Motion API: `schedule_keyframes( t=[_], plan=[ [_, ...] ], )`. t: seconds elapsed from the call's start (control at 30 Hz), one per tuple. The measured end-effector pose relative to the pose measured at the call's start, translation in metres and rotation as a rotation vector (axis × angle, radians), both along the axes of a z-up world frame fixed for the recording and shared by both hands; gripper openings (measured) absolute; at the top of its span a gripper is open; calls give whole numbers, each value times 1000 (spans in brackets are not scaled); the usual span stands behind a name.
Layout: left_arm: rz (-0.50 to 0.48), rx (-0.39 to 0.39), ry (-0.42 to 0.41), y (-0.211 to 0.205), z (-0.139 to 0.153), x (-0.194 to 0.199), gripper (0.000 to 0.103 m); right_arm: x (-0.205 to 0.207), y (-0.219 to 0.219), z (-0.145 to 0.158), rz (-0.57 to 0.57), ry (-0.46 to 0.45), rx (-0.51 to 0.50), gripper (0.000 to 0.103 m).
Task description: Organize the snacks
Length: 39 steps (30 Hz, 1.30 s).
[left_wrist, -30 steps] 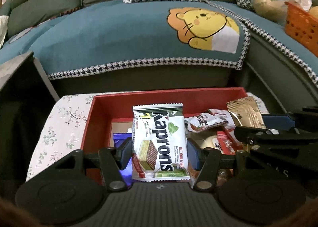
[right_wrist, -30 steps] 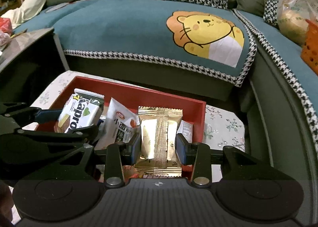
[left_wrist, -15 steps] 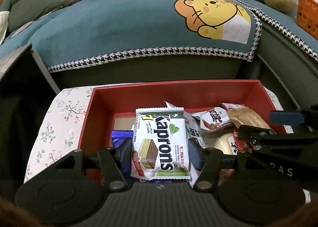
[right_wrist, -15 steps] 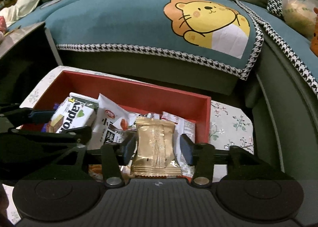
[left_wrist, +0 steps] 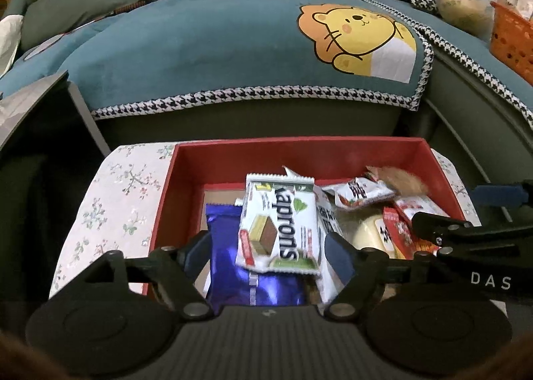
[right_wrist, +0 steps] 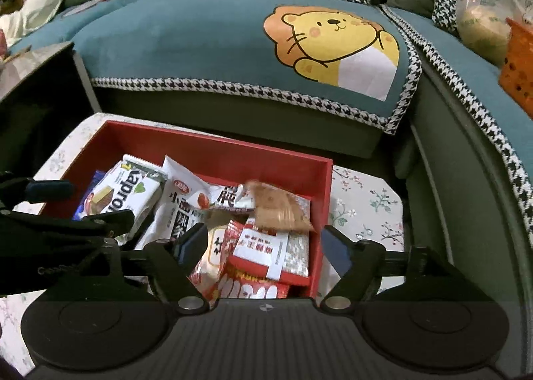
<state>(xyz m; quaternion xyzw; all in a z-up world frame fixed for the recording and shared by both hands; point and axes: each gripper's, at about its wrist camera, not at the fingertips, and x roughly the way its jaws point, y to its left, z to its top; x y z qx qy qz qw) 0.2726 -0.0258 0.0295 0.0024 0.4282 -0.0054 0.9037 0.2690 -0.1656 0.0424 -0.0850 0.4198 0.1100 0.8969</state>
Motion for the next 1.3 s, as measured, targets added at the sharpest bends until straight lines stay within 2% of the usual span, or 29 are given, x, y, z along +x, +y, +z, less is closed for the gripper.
schedule_keyframes(
  t=[0.07, 0.27, 0.83, 1.3],
  plan=[
    [1, -2, 0, 1, 1, -7, 103, -5, 1, 1, 0, 1, -14, 85],
    [4, -9, -22, 2, 9, -35, 103, -29, -1, 8, 4, 3, -32, 86],
    [16, -31, -46, 10, 13, -117, 103, -108, -4, 10, -37, 15, 11, 88],
    [-15, -29, -49, 9, 11, -155, 103, -150, -8, 5, -63, 27, 41, 89]
  ],
)
